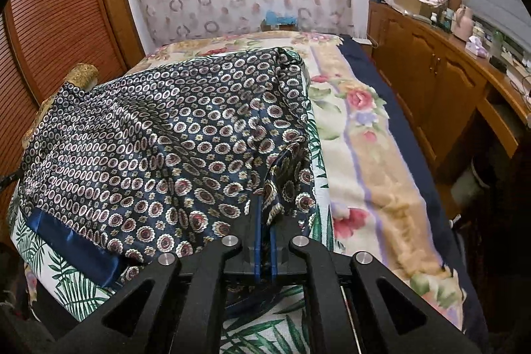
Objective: Fold small clothes
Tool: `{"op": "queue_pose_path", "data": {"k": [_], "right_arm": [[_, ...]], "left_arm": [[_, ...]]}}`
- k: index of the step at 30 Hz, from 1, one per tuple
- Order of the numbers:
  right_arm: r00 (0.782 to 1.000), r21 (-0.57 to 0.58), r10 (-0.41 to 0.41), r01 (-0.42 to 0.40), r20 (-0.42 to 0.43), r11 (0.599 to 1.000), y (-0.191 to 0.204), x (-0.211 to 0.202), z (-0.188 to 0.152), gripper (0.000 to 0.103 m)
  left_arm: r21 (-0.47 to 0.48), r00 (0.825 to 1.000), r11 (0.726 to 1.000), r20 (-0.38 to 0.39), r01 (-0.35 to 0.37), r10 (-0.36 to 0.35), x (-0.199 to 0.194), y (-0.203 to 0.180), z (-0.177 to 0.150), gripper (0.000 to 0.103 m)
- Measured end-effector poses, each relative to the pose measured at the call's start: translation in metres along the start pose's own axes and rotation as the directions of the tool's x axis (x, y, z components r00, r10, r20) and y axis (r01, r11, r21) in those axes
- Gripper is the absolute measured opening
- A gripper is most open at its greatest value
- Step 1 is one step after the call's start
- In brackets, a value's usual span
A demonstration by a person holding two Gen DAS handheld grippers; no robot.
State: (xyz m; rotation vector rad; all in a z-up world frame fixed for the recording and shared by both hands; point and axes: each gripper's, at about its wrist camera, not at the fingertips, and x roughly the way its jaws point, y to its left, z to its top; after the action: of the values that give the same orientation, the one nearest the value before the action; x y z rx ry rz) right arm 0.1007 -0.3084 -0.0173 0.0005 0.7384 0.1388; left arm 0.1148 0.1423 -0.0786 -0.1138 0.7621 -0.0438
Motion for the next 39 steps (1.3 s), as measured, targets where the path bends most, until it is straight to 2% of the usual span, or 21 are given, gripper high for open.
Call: {"op": "queue_pose_path", "data": {"k": [1,2,3,4,5,10,14,17,22,27,39], "right_arm": [[1.000,-0.009,-0.006,0.006,0.009,1.000,0.003,-0.002,0.001,0.012],[1.000,-0.017,-0.012,0.012,0.019,1.000,0.003,-0.008,-0.002,0.020],[0.999,-0.024,-0.019,0.020,0.029,1.000,0.007,-0.010,-0.003,0.034],[0.999,-0.030,-0.029,0.031,0.042,0.999,0.010,-0.013,-0.004,0.041],[0.998,-0.033,-0.035,0.037,0.055,0.999,0.011,-0.017,-0.010,0.048],[0.993,-0.042,-0.030,0.035,0.114,0.999,0.027,-0.036,-0.019,0.050],[0.990,-0.058,0.006,0.002,0.141,0.998,0.046,-0.046,-0.029,0.051],[0.988,-0.080,0.046,-0.035,0.145,0.996,0.059,-0.048,-0.032,0.056],[0.987,-0.132,0.108,-0.092,0.123,0.987,0.086,-0.046,-0.042,0.057],[0.985,-0.171,0.151,-0.135,0.079,0.976,0.110,-0.028,-0.049,0.058],[0.985,-0.209,0.173,-0.167,0.014,0.964,0.129,0.013,-0.046,0.060]], "left_arm": [[0.003,1.000,1.000,0.007,-0.002,0.002,-0.003,0.001,-0.003,0.024],[0.006,1.000,1.000,0.013,-0.004,0.004,-0.005,0.000,-0.002,0.026],[0.009,1.000,1.000,0.015,-0.006,0.005,-0.006,0.000,-0.002,0.033],[0.010,1.000,1.000,0.018,-0.006,0.006,-0.006,0.001,-0.001,0.043],[0.011,1.000,1.000,0.023,-0.007,0.007,-0.007,0.002,-0.001,0.044],[-0.008,1.000,1.000,0.020,-0.010,0.011,-0.003,0.005,0.003,0.056],[-0.013,1.000,1.000,0.012,-0.015,0.016,0.002,0.006,0.003,0.059],[-0.009,1.000,1.000,0.007,-0.022,0.022,0.005,0.004,0.003,0.060],[-0.005,0.999,0.999,-0.007,-0.032,0.032,0.012,0.002,0.002,0.060],[0.000,0.999,0.999,-0.020,-0.035,0.035,0.016,0.001,0.002,0.060],[-0.023,0.999,1.000,-0.052,-0.015,0.014,0.029,0.006,-0.001,0.060]]}}
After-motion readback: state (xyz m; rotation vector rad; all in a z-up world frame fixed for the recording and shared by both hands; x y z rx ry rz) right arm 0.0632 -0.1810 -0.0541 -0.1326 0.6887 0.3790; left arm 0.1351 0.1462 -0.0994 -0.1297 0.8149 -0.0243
